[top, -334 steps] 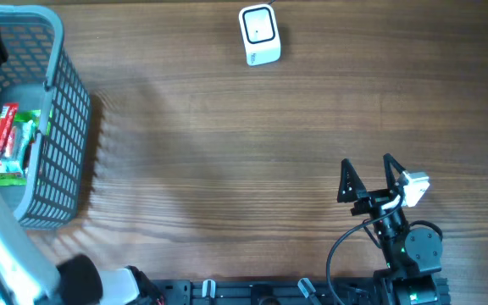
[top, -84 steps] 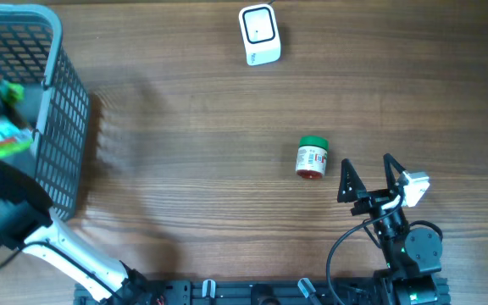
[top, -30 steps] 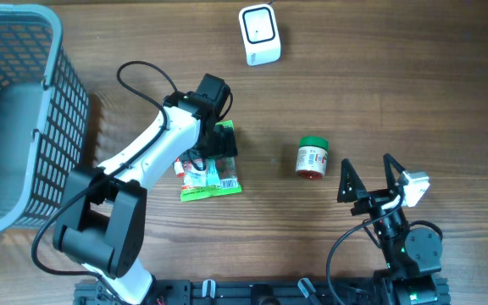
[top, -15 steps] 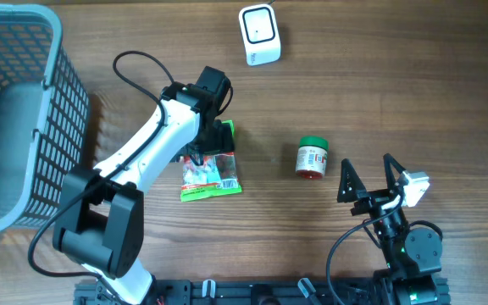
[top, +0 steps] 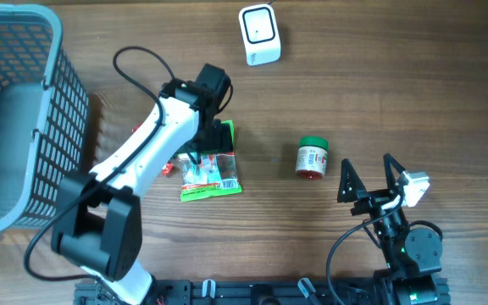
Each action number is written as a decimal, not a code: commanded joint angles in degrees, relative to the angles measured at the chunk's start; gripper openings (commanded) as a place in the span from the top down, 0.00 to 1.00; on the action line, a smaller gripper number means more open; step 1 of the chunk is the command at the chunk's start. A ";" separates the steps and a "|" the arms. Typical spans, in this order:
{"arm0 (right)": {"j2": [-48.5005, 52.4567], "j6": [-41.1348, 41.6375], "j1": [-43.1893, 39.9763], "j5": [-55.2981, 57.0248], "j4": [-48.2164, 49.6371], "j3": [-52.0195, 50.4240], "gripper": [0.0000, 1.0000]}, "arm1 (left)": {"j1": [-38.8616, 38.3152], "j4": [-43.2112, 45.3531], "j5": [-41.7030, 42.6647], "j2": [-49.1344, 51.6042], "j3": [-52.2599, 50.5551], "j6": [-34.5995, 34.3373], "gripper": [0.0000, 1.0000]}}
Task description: Scan the item barcode
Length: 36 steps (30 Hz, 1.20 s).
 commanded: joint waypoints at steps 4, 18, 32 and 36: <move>-0.26 0.44 -0.33 -0.07 0.15 -0.07 0.00 | 0.48 -1.05 -2.67 -9.84 5.95 1.33 0.00; -0.26 0.44 -0.33 -0.07 0.15 -0.07 0.00 | 6.32 -1.31 -4.98 -13.42 5.86 -6.45 0.00; -0.26 0.42 -0.33 -0.07 0.15 -0.07 0.00 | 29.38 2.91 -7.96 -13.40 5.86 -4.50 0.00; -0.26 0.42 -0.33 -0.07 0.15 -0.07 0.00 | 29.92 2.91 -7.96 -13.40 5.86 -4.50 0.00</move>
